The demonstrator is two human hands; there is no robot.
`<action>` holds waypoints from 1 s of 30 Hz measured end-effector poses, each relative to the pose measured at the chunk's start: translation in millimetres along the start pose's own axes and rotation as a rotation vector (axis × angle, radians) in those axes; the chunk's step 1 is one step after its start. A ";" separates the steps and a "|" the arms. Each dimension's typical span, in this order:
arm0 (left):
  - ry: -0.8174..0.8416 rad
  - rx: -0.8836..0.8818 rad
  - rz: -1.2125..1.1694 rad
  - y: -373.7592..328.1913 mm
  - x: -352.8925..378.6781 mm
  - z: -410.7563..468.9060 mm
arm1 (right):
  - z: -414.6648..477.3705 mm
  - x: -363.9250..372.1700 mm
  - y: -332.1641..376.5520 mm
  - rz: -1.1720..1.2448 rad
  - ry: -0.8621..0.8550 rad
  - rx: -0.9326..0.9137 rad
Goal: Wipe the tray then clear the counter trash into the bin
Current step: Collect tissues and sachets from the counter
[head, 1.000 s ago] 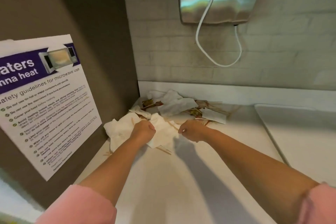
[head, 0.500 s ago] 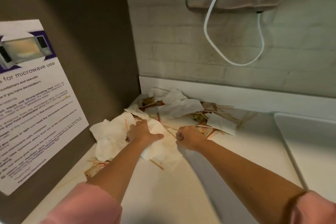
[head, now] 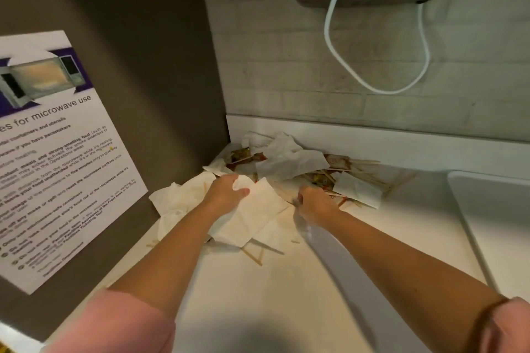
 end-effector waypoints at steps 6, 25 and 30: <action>-0.052 0.015 -0.125 -3.9 -28.2 3.3 | -5.9 -2.6 -1.8 -0.098 0.008 -0.016; -0.215 0.077 -0.447 41.3 -74.6 17.9 | -18.7 16.4 62.6 -0.173 0.207 -0.363; -0.254 0.073 -0.379 37.0 -79.6 21.3 | -16.5 -11.8 74.5 -0.184 0.003 -0.408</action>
Point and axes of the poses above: each hand's wrist, its own z-axis towards the middle knuckle, its own x-axis out of the palm, y = z × x, the point moved 3 cm from there along z, towards the middle knuckle, and after that the axes turned 3 degrees about -x, right-handed, at the moved point
